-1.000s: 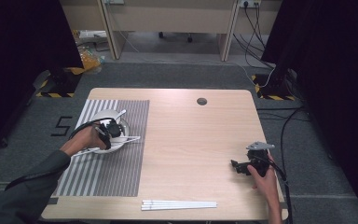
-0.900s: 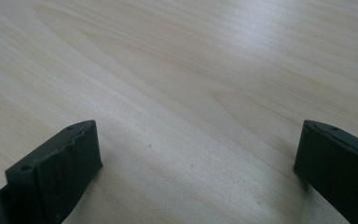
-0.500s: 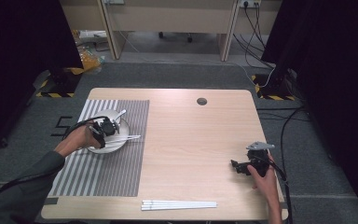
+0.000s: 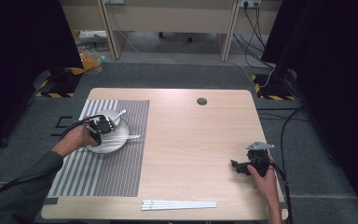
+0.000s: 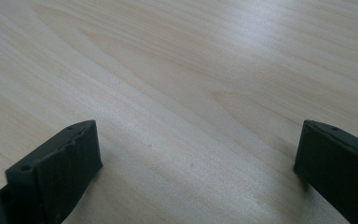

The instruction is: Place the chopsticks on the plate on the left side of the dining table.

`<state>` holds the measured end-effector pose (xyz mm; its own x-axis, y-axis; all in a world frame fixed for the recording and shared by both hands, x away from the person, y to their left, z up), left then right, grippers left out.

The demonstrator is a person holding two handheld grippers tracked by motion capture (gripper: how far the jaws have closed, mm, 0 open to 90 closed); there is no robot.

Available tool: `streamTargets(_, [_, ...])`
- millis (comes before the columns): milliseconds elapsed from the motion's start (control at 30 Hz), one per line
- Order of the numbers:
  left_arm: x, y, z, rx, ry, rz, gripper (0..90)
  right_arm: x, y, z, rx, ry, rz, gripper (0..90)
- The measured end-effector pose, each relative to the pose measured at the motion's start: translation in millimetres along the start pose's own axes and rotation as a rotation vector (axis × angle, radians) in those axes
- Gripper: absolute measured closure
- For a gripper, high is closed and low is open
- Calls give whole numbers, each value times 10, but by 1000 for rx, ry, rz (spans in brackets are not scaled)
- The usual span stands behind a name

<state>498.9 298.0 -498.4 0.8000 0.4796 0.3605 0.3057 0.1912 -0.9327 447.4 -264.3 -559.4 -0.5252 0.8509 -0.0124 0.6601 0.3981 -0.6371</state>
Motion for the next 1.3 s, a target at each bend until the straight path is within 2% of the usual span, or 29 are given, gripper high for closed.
streamTargets(667, [101, 135, 33, 8, -63, -7, 623, 1, -1, 0, 0, 0, 1, 6])
streamTargets(867, [105, 118, 39, 9, -65, -16, 605, 1, 0, 0, -1, 0, 1, 6])
streamTargets(1000, [92, 109, 35, 9, -67, 0, 580, 1, -1, 0, -1, -1, 2, 7])
streamTargets(1300, [122, 135, 46, 24, -66, -16, 576, 2, -1, 0, -1, 0, 2, 7])
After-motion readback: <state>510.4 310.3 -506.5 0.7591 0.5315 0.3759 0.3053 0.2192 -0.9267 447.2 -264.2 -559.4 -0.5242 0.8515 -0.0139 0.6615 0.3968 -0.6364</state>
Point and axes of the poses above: each handheld gripper's, and its own axes: y roughly forward along the jaws, z roughly out of its underside, x roughly to its left, the point moved 6 cm from there along y, roughly forward along the jaws, and after that the axes turned 6 degrees about -x, right-handed, at the moved point
